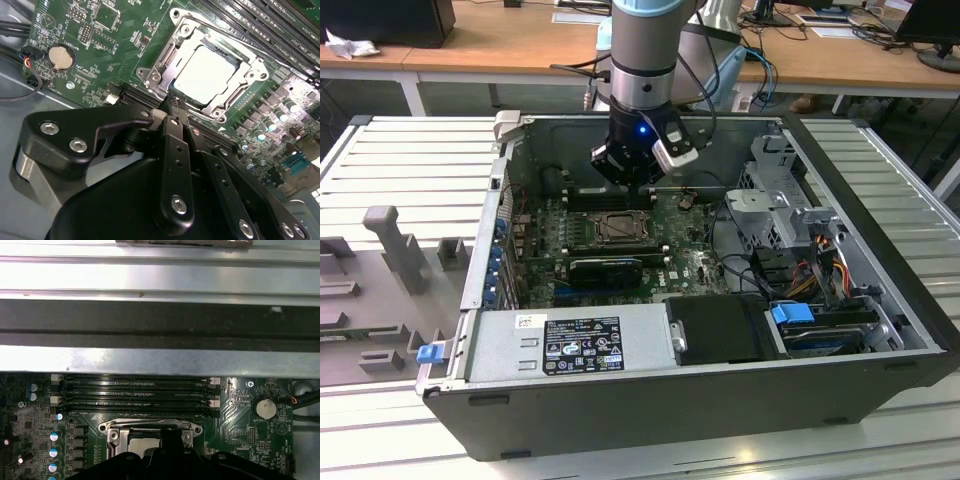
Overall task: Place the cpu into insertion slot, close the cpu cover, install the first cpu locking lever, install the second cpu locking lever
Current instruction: 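Install the second cpu locking lever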
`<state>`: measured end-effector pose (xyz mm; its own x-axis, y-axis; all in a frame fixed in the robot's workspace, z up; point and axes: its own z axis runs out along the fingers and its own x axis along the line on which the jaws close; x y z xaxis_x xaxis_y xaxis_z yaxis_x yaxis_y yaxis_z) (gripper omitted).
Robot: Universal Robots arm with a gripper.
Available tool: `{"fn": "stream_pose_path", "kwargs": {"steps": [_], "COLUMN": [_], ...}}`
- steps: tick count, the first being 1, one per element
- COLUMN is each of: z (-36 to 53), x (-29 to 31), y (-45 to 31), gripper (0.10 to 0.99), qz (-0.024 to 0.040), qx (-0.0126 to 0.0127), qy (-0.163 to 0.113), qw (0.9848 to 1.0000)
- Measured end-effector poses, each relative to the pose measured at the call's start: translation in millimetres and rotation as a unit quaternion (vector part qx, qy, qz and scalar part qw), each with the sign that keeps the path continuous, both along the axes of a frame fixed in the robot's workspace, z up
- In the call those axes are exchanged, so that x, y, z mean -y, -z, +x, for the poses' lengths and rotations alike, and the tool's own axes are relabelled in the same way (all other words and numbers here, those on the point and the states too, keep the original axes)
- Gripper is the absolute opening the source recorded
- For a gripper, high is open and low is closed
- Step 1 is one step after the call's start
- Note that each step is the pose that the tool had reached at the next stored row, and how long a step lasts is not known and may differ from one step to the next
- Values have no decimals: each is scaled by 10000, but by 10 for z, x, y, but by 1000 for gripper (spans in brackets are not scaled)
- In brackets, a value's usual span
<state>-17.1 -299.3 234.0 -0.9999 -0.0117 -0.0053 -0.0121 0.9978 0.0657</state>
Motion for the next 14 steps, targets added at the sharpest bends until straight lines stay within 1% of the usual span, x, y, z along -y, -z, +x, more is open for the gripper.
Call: {"fn": "stream_pose_path", "kwargs": {"steps": [7, 14], "z": [0, 0], "x": [37, 54], "y": [0, 0], "gripper": [106, 106], "qz": [-1, -2], "qx": [0, 0], "qy": [0, 0], "qw": [10000, 10000]}}
